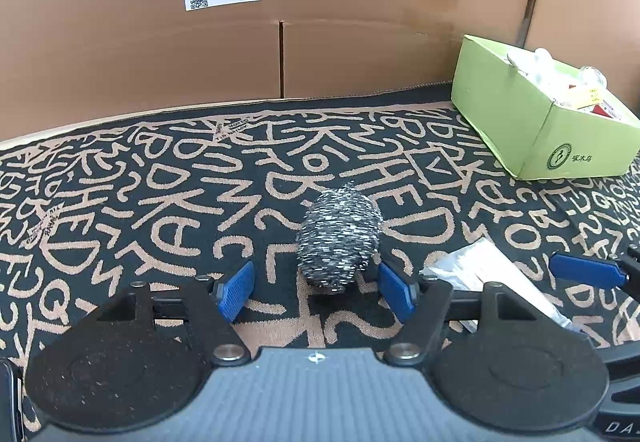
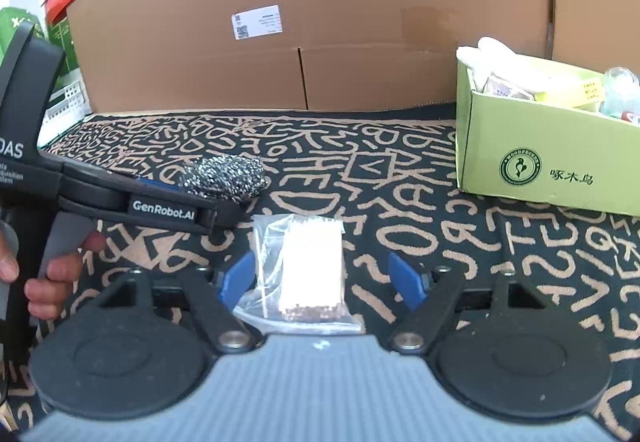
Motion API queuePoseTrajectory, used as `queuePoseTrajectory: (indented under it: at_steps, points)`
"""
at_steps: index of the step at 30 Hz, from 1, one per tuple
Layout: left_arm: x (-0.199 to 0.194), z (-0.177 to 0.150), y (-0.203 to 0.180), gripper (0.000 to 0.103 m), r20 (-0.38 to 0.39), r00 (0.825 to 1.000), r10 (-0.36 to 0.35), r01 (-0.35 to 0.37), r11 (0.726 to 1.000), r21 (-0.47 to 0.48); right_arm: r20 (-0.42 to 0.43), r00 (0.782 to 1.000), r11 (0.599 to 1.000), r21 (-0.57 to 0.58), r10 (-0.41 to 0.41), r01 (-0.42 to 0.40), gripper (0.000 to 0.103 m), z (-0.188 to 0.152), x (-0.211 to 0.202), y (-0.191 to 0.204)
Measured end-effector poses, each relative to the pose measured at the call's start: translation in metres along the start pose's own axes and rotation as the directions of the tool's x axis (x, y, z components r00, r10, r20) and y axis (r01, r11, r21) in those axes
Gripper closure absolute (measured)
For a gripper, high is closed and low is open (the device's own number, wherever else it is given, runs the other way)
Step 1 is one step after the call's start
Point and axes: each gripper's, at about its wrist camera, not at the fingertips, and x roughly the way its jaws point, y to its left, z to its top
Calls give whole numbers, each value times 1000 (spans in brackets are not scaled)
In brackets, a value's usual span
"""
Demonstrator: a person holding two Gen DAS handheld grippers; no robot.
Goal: Organize objects
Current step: 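Grasp the steel wool scrubber with the left tool while the right grasps the bag of sticks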
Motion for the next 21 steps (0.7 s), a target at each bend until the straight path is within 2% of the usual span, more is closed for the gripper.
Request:
queuePoseTrajectory:
  at_steps: [2,8,11,16,21]
  points:
    - [2,1,-1,30,-1,1000,9,-9,1000,-1,-6,1000,1000,3,4,-4,30,-1,4,2]
    - [8,4,-1,27,-1,1000,20,-20,1000,-4,-9,1000,1000,-4,-10,10,53,-6,8,7]
    - [11,6,-1,25,-4,1000,24,-24,1000,-4,-14,1000,1000,3,-6,6,54,-6,8,5]
    - [14,8,0,25,-8,1000,19,-19,1000,-4,-10,1000,1000,-6,-15,15,61,-7,6,8]
    - [14,8,-1,26,-13,1000,21,-21,1000,-7,6,1000,999,40,-8,8,64,-7,1,2]
